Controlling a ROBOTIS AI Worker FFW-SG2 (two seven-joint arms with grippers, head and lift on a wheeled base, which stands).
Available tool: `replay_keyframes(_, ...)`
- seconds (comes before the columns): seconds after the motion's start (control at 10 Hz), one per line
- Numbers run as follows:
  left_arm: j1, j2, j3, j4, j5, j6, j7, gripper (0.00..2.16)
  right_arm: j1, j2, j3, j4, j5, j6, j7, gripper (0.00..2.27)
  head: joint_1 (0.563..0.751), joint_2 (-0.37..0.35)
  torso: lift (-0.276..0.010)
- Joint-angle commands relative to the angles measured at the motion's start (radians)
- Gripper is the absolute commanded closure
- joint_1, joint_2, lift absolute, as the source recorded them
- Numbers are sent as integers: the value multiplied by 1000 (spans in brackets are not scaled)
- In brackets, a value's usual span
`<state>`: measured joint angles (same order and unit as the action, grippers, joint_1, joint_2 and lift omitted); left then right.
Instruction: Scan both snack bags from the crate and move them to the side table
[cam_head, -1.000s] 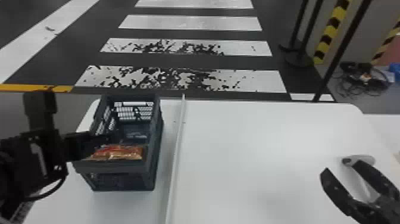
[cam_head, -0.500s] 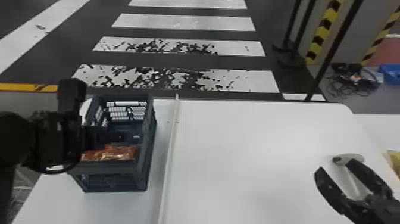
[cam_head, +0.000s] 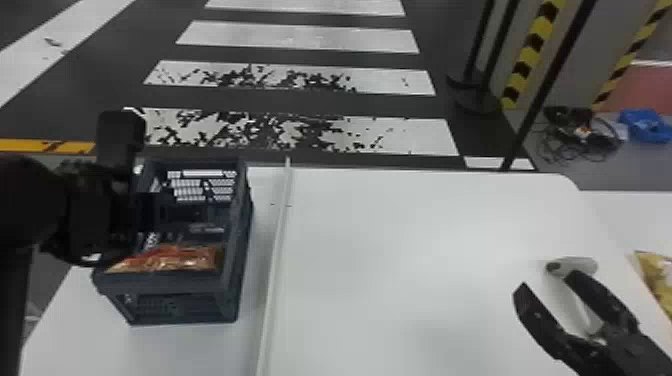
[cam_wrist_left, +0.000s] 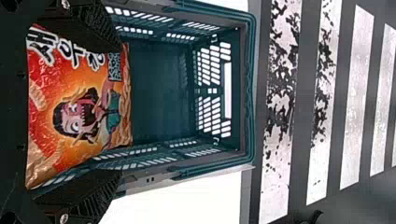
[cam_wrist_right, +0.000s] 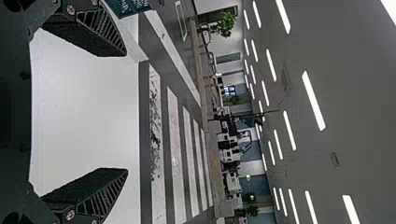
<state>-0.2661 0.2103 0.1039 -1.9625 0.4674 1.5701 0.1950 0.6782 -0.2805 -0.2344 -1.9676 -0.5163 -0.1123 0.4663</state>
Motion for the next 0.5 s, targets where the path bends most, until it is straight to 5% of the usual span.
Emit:
replay_keyframes(0.0, -24, -11, -1, 16, 8, 1, 32, 80, -3, 0, 4, 7, 2, -2, 0, 113, 695, -24, -95)
replay_keyframes(0.3, -24, -52, -17, 34, 11, 1, 101, 76, -5, 0, 14, 10, 6, -2, 0, 113, 695, -19, -95)
replay_keyframes(0.4, 1, -51, -18, 30, 7, 1, 106, 76, -5, 0, 17, 12, 6, -8, 0, 113, 695, -24, -95)
